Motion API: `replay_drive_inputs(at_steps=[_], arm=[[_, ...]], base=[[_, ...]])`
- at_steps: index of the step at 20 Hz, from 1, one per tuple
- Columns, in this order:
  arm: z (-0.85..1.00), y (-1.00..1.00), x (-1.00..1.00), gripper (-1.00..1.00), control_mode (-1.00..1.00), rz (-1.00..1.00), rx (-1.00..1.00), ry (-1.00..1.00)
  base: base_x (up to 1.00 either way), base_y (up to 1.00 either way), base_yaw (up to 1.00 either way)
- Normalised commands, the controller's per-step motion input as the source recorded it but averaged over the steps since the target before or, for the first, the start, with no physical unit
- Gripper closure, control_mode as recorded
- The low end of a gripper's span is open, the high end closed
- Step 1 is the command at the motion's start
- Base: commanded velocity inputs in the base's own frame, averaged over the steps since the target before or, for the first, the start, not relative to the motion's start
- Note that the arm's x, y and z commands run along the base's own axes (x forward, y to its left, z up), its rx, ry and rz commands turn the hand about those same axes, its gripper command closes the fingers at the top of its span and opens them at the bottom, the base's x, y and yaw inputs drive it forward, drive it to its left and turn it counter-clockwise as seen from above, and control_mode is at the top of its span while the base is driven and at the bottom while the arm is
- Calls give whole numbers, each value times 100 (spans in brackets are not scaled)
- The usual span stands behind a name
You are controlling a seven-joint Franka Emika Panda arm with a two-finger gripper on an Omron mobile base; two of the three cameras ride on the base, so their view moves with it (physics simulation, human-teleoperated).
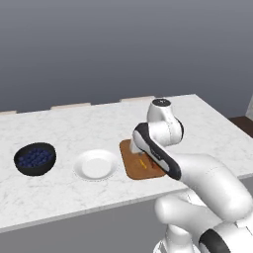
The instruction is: Pick up the knife from the drawer and place it on the cutting board. Then place the meat from the plate to the cutting board.
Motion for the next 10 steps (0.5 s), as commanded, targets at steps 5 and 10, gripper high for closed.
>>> replay_drive_inputs(at_steps=[5, 10], arm=[[18, 0, -44, -100, -100, 0, 4, -16], [30, -10, -13, -100, -100, 0, 7, -11]], base=[[0, 0, 0], [0, 0, 0]])
